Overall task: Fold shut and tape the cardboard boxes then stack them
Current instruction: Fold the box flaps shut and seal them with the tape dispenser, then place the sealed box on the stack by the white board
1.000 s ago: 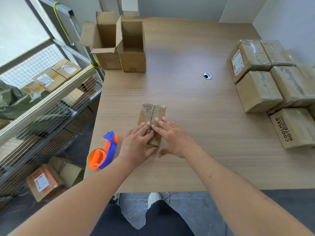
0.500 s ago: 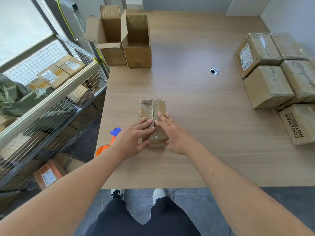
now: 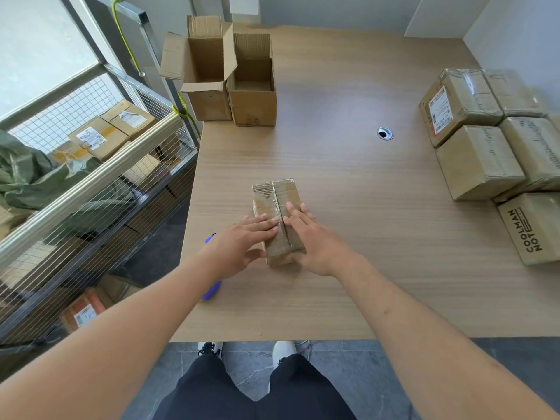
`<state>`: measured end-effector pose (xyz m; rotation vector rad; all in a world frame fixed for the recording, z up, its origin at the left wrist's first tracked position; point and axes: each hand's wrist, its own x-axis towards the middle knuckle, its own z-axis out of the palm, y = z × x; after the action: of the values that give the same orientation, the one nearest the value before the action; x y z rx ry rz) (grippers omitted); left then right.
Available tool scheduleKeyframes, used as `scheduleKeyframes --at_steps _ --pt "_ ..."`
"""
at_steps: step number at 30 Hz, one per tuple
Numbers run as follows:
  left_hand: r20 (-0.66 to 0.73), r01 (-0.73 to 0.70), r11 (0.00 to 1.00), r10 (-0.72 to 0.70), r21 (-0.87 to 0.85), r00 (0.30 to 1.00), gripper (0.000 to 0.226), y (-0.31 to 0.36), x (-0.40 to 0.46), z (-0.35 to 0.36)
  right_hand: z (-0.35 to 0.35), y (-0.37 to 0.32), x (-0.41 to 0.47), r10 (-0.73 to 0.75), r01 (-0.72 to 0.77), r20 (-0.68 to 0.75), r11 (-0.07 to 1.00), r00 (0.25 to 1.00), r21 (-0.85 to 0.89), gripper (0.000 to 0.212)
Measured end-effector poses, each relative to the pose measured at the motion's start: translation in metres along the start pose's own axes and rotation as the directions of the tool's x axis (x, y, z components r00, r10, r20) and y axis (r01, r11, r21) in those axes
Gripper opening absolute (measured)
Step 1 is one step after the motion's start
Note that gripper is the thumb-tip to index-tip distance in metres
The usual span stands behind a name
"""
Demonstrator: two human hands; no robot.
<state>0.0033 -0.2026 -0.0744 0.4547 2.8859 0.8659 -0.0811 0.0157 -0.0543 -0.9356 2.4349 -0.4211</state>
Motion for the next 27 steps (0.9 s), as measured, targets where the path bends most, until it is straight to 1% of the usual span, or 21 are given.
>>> scheduleKeyframes --at_steps 3,6,10,12,14,15,17,20,23,26,27 --pt "-0.03 0.0 1.0 0.001 0.011 1.0 0.06 -0.001 0.001 0.003 0.01 -0.008 0.0 0.059 -0.056 -0.086 0.998 0.995 0.037 0.102" --pt "-0.032 0.004 0.999 -0.003 0.041 0.999 0.058 -0.001 0.001 0.006 0.023 -0.017 0.002 0.101 -0.102 -0.178 0.995 0.979 0.007 0.102" --pt "0.019 -0.027 0.998 0.026 0.062 0.999 0.055 -0.003 0.006 -0.002 0.03 -0.028 0.006 0.157 -0.157 -0.226 0.987 0.961 0.021 0.104" --pt "0.043 -0.055 0.992 0.05 0.115 0.998 0.057 -0.007 0.006 -0.007 0.033 -0.033 0.01 0.194 -0.198 -0.238 0.98 0.952 0.007 0.103" --pt "-0.008 -0.042 0.984 0.045 0.172 0.999 0.062 -0.011 0.001 -0.008 0.037 -0.038 0.014 0.209 -0.228 -0.225 0.972 0.952 -0.063 0.105" --pt "-0.054 -0.01 0.984 0.02 0.179 0.998 0.064 -0.013 -0.002 -0.006 0.039 -0.04 0.015 0.219 -0.244 -0.221 0.965 0.95 -0.093 0.108" --pt "-0.116 0.094 0.979 -0.074 0.179 0.99 0.067 -0.018 -0.006 -0.004 0.04 -0.043 0.017 0.241 -0.27 -0.222 0.956 0.945 -0.111 0.111" --pt "-0.124 0.227 0.957 -0.207 0.181 0.97 0.072 -0.024 -0.009 -0.005 0.038 -0.048 0.018 0.262 -0.284 -0.213 0.955 0.941 -0.082 0.115" --pt "-0.086 0.263 0.943 -0.25 0.203 0.964 0.071 -0.028 -0.011 -0.01 0.037 -0.053 0.023 0.322 -0.339 -0.217 0.94 0.922 -0.045 0.119" --pt "-0.049 0.281 0.934 -0.277 0.222 0.96 0.067 -0.031 -0.009 -0.021 0.036 -0.059 0.03 0.419 -0.431 -0.282 0.902 0.863 0.023 0.112" --pt "-0.041 0.288 0.93 -0.287 0.228 0.957 0.066 -0.031 -0.007 -0.025 0.034 -0.06 0.033 0.444 -0.451 -0.281 0.892 0.851 0.043 0.109"
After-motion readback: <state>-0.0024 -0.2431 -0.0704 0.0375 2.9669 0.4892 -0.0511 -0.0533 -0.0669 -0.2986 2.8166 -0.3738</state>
